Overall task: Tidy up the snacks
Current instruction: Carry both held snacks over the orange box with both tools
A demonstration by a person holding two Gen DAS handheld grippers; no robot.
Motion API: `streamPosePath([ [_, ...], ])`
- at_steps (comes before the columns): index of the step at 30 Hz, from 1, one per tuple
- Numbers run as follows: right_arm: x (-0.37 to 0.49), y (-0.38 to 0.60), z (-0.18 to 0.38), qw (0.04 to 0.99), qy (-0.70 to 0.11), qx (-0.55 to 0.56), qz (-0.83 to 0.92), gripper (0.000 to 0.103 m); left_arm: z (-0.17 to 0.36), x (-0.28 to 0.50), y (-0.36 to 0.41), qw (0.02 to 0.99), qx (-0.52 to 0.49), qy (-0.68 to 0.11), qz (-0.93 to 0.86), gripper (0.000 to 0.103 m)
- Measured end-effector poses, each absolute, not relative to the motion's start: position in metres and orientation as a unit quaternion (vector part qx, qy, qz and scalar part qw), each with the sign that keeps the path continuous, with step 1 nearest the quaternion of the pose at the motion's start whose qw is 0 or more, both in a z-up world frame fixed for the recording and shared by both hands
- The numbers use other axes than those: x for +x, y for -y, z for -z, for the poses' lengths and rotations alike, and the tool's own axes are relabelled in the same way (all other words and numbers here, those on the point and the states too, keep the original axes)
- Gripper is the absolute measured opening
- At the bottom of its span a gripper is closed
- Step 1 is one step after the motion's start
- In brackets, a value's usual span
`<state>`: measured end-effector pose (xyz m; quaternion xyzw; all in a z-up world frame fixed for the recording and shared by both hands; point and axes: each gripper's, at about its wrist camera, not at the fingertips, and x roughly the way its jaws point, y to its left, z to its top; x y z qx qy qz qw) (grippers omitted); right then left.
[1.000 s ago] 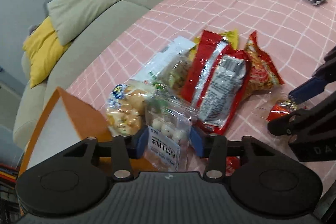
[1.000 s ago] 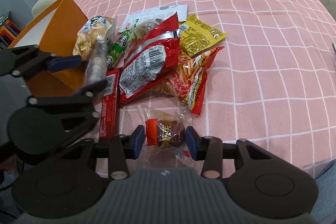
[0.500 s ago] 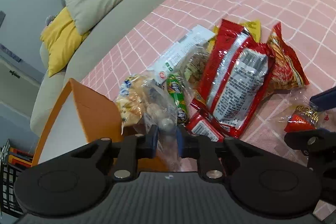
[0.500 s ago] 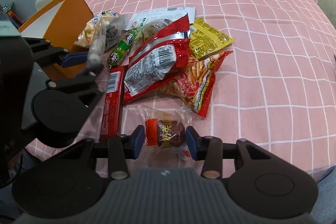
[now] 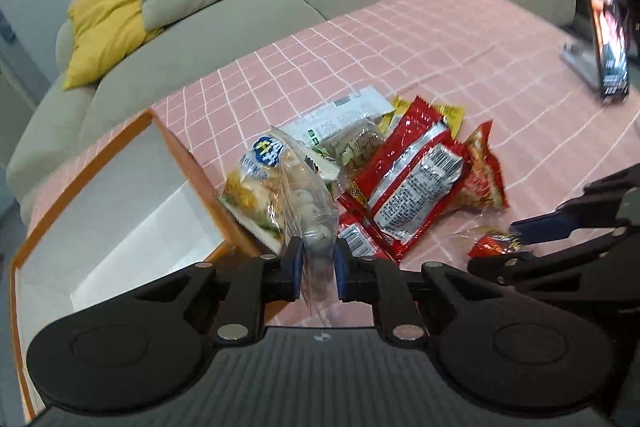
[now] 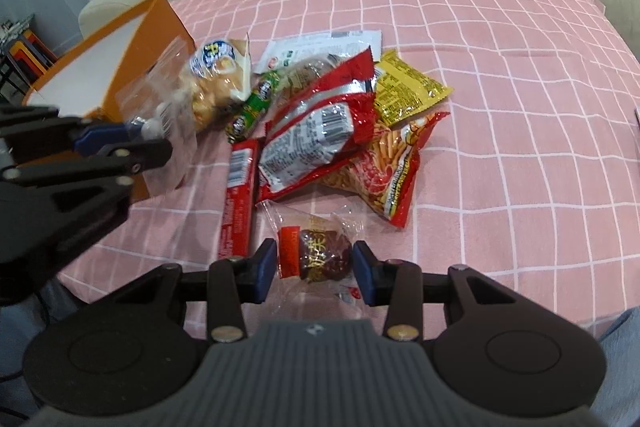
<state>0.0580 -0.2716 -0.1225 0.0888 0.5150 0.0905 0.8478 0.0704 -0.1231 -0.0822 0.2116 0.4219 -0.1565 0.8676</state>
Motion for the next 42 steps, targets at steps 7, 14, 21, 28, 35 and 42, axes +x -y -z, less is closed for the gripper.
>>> streamPosePath([
  [7, 0.05, 0.259, 0.094, 0.861, -0.491, 0.074, -0.112, 0.039, 0.049, 0.057, 0.092, 0.877, 0.13, -0.431, 0.169, 0.017],
  [14, 0.066, 0.22, 0.041, 0.884, -0.436, 0.024, -0.167, 0.039, 0.003, 0.05, 0.046, 0.897, 0.041, -0.409, 0.166, 0.017],
  [21, 0.096, 0.165, -0.004, 0.89, -0.391, -0.013, -0.235, 0.039, -0.032, 0.064, -0.012, 0.911, 0.009, -0.392, 0.124, 0.017],
  [28, 0.124, 0.095, -0.014, 0.866, -0.392, -0.055, -0.305, 0.039, -0.041, 0.092, -0.072, 0.904, -0.013, -0.422, 0.064, 0.017],
  [35, 0.163, 0.039, 0.012, 0.825, -0.447, -0.084, -0.336, 0.039, -0.026, 0.122, -0.104, 0.872, -0.022, -0.486, 0.055, 0.017],
  [42, 0.194, 0.007, 0.041, 0.792, -0.5, -0.099, -0.337, 0.039, -0.001, 0.152, -0.116, 0.831, -0.018, -0.551, 0.066, 0.017],
])
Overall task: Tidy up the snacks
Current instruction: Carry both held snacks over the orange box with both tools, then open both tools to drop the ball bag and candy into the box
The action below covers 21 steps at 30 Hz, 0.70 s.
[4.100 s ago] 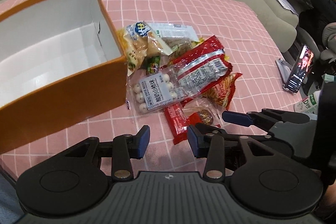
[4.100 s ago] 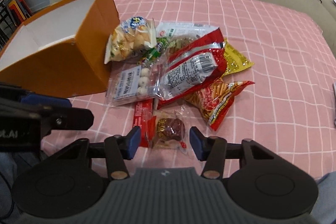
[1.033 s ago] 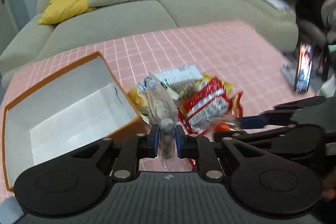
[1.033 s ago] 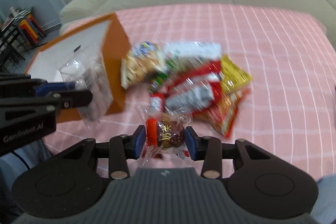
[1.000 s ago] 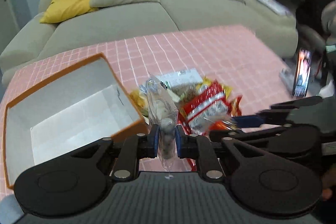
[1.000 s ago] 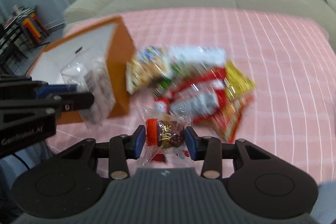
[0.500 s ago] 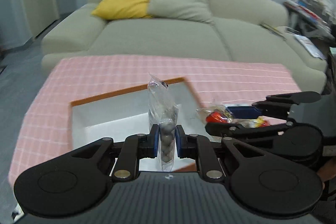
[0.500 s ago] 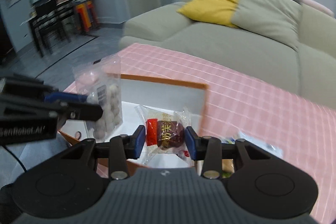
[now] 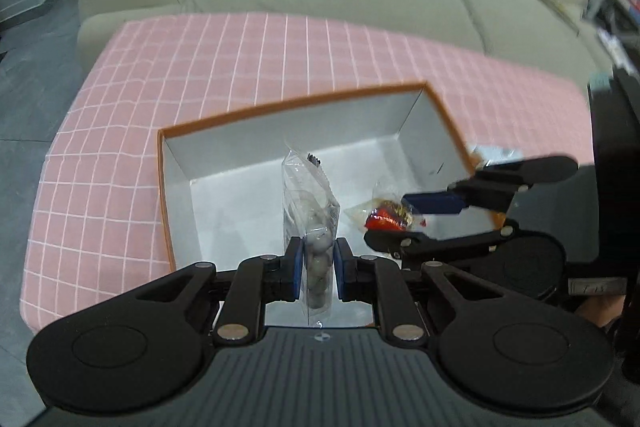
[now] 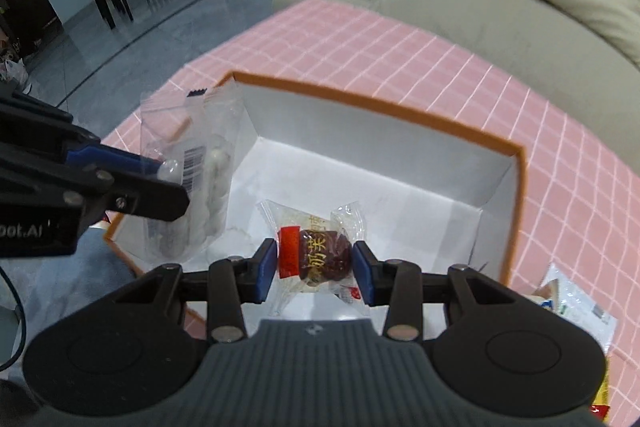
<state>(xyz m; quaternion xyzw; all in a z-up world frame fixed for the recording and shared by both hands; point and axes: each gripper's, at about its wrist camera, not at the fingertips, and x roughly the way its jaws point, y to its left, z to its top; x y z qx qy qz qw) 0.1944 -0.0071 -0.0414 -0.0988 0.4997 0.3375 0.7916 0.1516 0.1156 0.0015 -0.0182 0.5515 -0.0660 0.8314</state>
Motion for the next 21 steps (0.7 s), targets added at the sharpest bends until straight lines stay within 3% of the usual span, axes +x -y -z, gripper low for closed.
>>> streamPosePath([
  [6, 0.214, -0.01, 0.068, 0.769, -0.535, -0.092, -0.338, 0.039, 0.029, 0.175, -0.122, 0.785, -0.032, -0.614, 0.075, 0.017],
  [21, 0.222, -0.016, 0.111, 0.722, -0.591, -0.089, -0.348, 0.04, 0.079, 0.208, -0.124, 0.728, -0.03, -0.682, 0.067, 0.018],
])
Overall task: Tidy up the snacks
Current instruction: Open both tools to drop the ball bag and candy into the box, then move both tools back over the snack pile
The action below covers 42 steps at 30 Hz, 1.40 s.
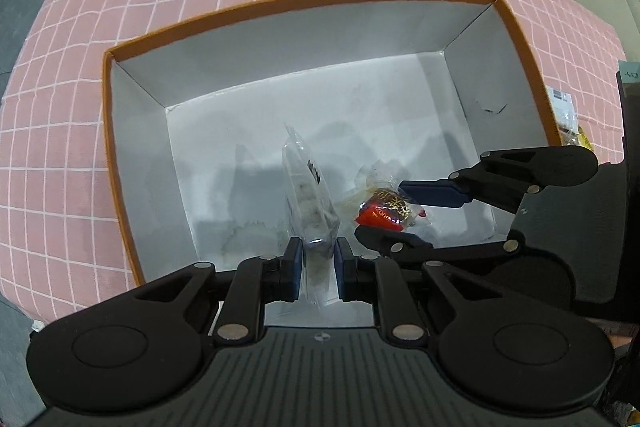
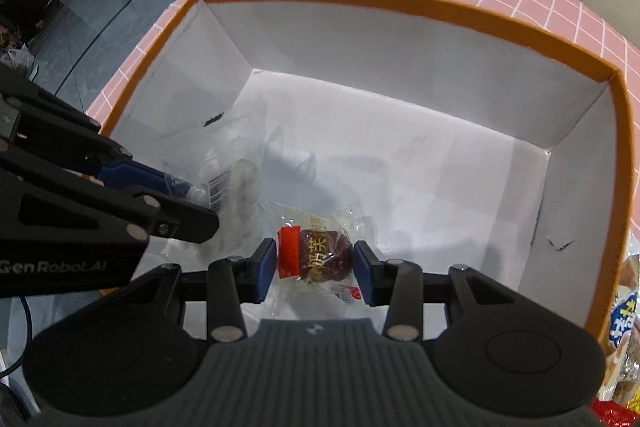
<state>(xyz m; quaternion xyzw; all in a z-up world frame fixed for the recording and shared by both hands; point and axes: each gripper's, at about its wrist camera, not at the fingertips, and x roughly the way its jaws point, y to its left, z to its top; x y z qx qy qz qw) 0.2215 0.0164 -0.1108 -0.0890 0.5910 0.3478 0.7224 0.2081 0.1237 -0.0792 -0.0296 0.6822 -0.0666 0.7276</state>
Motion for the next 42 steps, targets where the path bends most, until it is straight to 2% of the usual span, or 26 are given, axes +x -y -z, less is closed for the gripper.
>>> streamPosePath([
  [12, 0.221, -0.026, 0.126, 0.704, -0.617, -0.106, -0.334, 0.042, 0.093, 0.217, -0.125, 0.72, -0.067, -0.685, 0.089, 0.024],
  [14, 0.223, -0.03, 0.128, 0.706, -0.616, -0.109, -0.331, 0.05, 0.092, 0.215, -0.126, 0.726, -0.079, -0.677, 0.095, 0.034],
  [17, 0.223, -0.035, 0.128, 0.709, -0.615, -0.122, -0.322, 0.056, 0.087, 0.212, -0.124, 0.735, -0.087, -0.665, 0.103, 0.05],
  [19, 0.221, -0.037, 0.125, 0.711, -0.613, -0.129, -0.32, 0.068, 0.082, 0.209, -0.125, 0.74, -0.092, -0.657, 0.107, 0.059],
  [20, 0.22, -0.037, 0.121, 0.713, -0.61, -0.133, -0.319, 0.069, 0.079, 0.207, -0.126, 0.744, -0.098, -0.652, 0.109, 0.06],
  [24, 0.214, -0.039, 0.102, 0.725, -0.588, -0.159, -0.321, 0.074, 0.064, 0.201, -0.126, 0.76, -0.106, -0.633, 0.105, 0.06],
  [42, 0.153, 0.04, 0.004, 0.816, -0.468, -0.145, -0.308, 0.074, -0.042, 0.13, -0.075, 0.884, -0.074, -0.459, 0.051, 0.06],
])
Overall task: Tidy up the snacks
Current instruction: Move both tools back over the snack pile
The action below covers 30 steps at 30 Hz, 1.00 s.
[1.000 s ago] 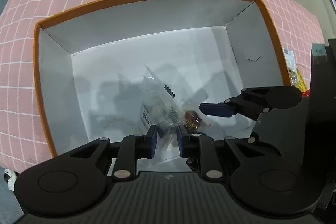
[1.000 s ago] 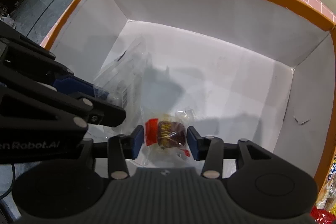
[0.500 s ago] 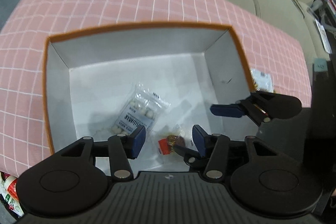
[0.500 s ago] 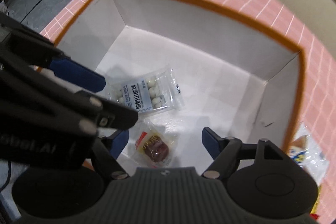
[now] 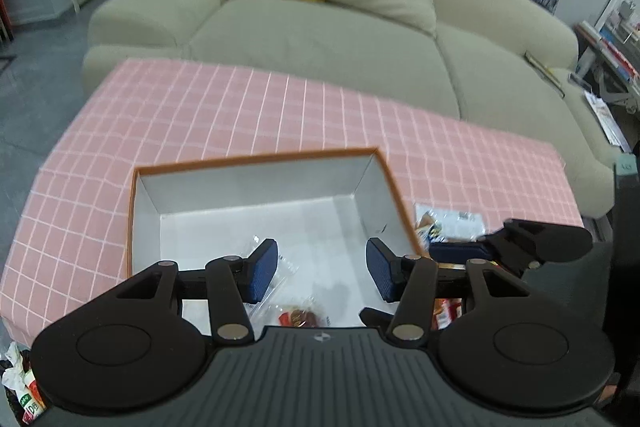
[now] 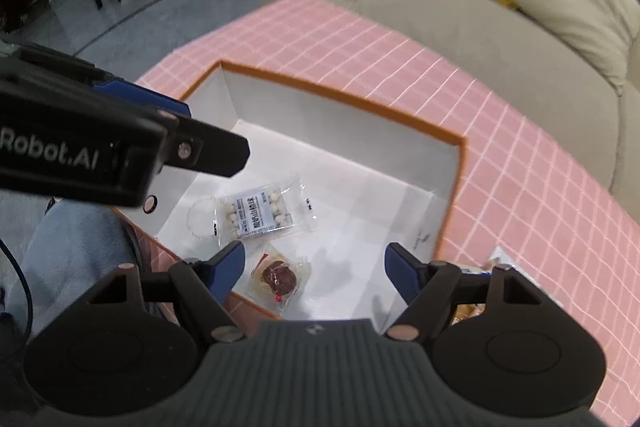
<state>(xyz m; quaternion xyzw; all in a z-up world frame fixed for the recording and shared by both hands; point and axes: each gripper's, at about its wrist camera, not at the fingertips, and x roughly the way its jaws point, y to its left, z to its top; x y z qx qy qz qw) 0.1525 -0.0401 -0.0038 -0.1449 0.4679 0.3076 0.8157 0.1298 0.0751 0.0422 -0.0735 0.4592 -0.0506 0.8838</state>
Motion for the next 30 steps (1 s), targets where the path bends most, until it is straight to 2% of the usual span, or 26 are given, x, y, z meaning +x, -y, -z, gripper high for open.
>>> streamPosePath([
  [7, 0.115, 0.076, -0.014, 0.856, -0.418, -0.141, -0.268, 0.074, -0.047, 0.098, -0.047, 0.91, -0.065, -0.406, 0.05, 0.06],
  [16, 0.061, 0.124, -0.014, 0.898, -0.373, -0.084, -0.216, 0.074, -0.029, 0.063, -0.026, 0.914, -0.078, -0.393, 0.069, 0.061],
  [22, 0.027, 0.157, 0.017, 0.919, -0.345, -0.06, -0.18, 0.073, -0.002, 0.051, 0.003, 0.911, -0.05, -0.397, 0.1, 0.061],
  [30, 0.021, 0.204, 0.066, 0.914, -0.391, -0.034, -0.103, 0.067, 0.034, 0.05, 0.04, 0.893, -0.022, -0.418, 0.165, 0.06],
])
